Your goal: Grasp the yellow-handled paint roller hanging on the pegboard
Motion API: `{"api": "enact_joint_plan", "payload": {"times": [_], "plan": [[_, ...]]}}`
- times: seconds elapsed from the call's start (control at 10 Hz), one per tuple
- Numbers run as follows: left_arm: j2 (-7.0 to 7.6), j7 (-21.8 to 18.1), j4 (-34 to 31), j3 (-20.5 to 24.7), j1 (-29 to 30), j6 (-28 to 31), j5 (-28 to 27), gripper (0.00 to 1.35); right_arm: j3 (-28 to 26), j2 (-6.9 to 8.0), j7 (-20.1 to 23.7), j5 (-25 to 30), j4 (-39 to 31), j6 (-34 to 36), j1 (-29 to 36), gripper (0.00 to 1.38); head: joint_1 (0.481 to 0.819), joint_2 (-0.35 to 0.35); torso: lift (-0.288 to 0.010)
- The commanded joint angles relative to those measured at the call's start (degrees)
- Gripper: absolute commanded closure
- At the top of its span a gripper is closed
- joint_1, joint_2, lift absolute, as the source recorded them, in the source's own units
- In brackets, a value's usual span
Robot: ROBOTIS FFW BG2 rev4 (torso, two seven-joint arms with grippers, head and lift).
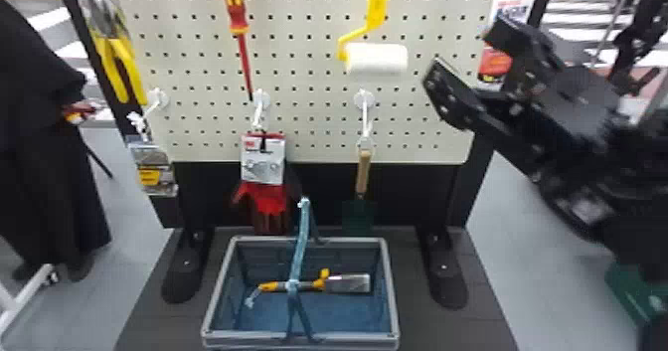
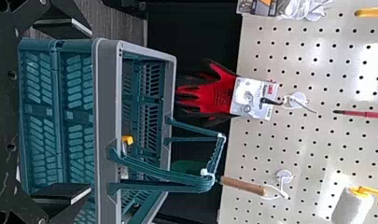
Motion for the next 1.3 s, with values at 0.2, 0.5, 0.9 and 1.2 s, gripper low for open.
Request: {"api": "enact_joint_plan", "payload": {"times": [0.2, 0.5, 0.9, 1.2], "plan": [[1.32, 0.09, 0.84, -1.56, -2.37, 0.94, 0.84, 0.14, 6.75, -5.91, 0.23, -4.14, 13.34, 2.15, -16.34, 0.28, 0.549, 0.000, -0.100], [1.23, 0.09, 2.67, -2.62, -3.85, 0.41, 1.37, 0.14, 13.61, -11.36, 0.32, -9.33, 21.92, 1.71, -25.57, 0.28, 0.549, 0.000, -0.100], [1.14, 0.09, 4.22, -2.97, -4.46, -0.38, 1.90, 0.14, 15.89, -16.02, 0.32, -9.68, 25.86, 1.71, -31.60, 0.28, 0.549, 0.000, -0.100], [0.79, 0.00, 6.47, -3.67, -6.31, -1.26, 2.33, 0.14, 18.09, -17.77, 0.50, -10.29, 29.23, 1.71, -35.79, 0.28, 0.549, 0.000, -0.100]]}}
